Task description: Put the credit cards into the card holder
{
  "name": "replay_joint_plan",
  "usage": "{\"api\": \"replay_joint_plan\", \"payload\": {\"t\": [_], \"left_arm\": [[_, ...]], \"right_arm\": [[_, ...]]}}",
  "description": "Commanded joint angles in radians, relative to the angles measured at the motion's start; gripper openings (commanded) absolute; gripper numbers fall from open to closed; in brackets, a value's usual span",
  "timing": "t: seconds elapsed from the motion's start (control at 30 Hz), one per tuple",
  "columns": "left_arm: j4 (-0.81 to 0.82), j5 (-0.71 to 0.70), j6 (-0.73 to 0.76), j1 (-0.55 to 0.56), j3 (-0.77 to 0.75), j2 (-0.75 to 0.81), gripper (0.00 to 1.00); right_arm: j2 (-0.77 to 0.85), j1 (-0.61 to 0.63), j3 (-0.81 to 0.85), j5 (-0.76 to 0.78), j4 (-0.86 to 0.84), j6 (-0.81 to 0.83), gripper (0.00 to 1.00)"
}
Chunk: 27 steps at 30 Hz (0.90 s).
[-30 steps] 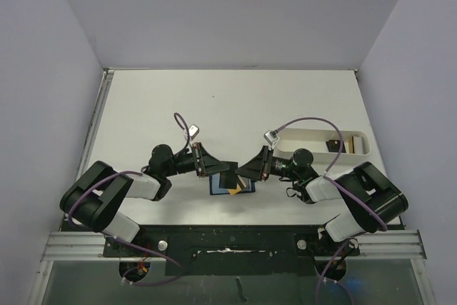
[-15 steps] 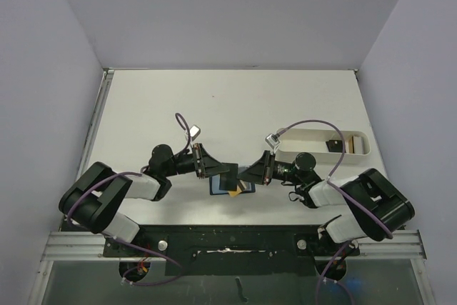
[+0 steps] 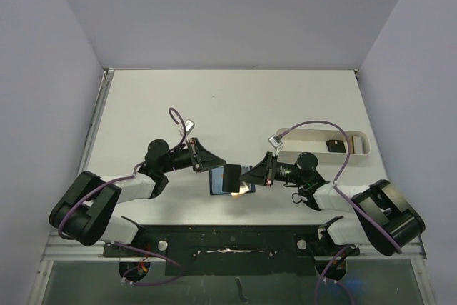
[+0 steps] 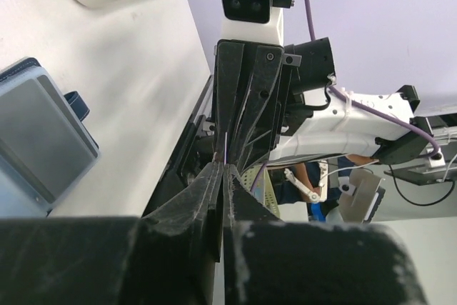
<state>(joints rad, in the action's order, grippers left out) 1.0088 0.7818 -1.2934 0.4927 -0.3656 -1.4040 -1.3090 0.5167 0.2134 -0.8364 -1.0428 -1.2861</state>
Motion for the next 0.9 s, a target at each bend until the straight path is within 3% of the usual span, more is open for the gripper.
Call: {"api": "replay_joint_plan", "payload": {"t": [0.0, 0.37, 0.53, 0.73, 0.87], "left_arm": [[0.042, -0.011, 0.017, -0.002, -0.035, 0.022, 0.00], [0.005, -0.008, 0.038, -0.012, -0.032, 0.039, 0.00], [-0.131, -0.029, 0.104, -0.034, -0.052, 0.069, 0.00], [-0.281, -0.058, 0.178, -0.057, -0.071, 0.104, 0.00], [-0.419, -0.105, 0.234, -0.061, -0.095, 0.107, 0.00]], "right_arm": [[0.033, -0.004, 0.000, -0.015, 0.018, 0.031, 0.00], [0.037, -0.007, -0.025, 0.000, 0.037, 0.034, 0.00], [0.050, -0.019, -0.028, 0.001, 0.116, 0.075, 0.00], [0.126, -0.053, -0.015, 0.019, 0.308, 0.155, 0.00], [0.223, -0.074, 0.036, 0.100, 0.562, 0.272, 0.00]]}}
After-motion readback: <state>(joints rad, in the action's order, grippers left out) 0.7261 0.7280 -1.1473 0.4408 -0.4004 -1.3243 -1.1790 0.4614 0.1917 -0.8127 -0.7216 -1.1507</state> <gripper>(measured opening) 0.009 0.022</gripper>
